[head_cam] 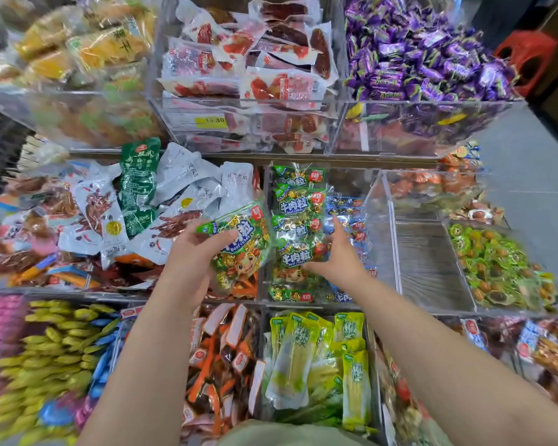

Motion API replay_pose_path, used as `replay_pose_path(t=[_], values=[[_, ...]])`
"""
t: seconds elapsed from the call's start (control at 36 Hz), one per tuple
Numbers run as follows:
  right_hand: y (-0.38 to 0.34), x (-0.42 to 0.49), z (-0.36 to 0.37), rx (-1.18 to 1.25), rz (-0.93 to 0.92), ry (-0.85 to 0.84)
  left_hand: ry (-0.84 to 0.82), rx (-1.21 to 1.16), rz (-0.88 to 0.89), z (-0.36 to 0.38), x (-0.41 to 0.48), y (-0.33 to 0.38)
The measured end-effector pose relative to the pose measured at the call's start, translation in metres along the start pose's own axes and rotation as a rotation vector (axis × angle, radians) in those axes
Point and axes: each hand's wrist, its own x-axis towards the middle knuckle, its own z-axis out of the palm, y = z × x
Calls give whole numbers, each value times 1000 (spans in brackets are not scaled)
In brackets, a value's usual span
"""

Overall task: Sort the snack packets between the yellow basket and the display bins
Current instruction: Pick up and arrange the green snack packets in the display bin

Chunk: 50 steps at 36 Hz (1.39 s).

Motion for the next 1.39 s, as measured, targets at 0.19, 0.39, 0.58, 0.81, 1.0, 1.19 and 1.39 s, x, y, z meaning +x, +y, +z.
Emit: replay_pose_path(t=[0.19, 0.39, 0.58, 0.81, 1.0, 1.19, 1.39], values=[[-3, -1, 20, -296, -129, 74, -78, 44, 50, 3, 2, -2], [-24, 24, 11, -393, -181, 169, -82, 52, 91, -3, 7, -4], [-36, 36, 6, -371, -119, 34, -142, 81, 90, 5, 4, 0], [-20, 22, 7, -112, -56, 0, -168, 132, 46, 22, 1, -4], [-15, -11, -20, 494, -96, 268, -256, 233, 16, 37, 10, -15], [-13, -24, -37, 446, -157, -127, -332, 544, 50, 65, 28, -19], [-12, -11, -18, 414, -79, 61, -201, 1099, 616, 73, 47, 5]])
